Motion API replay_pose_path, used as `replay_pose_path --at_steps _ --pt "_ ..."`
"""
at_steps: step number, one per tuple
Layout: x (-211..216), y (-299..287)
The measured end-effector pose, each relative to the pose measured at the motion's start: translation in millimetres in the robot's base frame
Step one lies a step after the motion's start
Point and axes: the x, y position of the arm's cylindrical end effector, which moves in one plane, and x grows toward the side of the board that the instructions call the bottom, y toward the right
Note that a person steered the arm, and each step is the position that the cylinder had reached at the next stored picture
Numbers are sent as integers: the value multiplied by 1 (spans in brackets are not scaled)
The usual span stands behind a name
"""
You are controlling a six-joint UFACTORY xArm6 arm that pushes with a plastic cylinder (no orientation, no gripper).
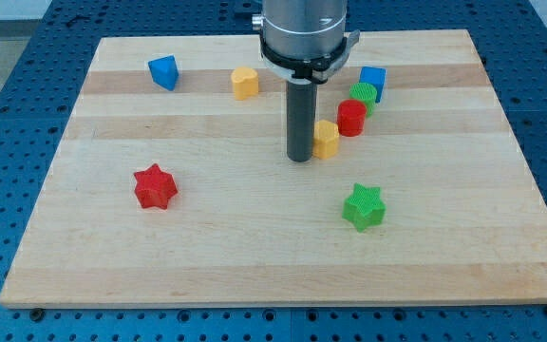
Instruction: Move the red star towards center of the board
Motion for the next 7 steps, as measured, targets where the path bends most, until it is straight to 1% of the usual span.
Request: replay_pose_path --at_steps 1,2,3,4,5,6,7 --pt "23 0" --pt "86 -1" --pt "136 -47" --pt "153 -132" --pt "145 -204" --pt "127 -209" --pt "97 -206"
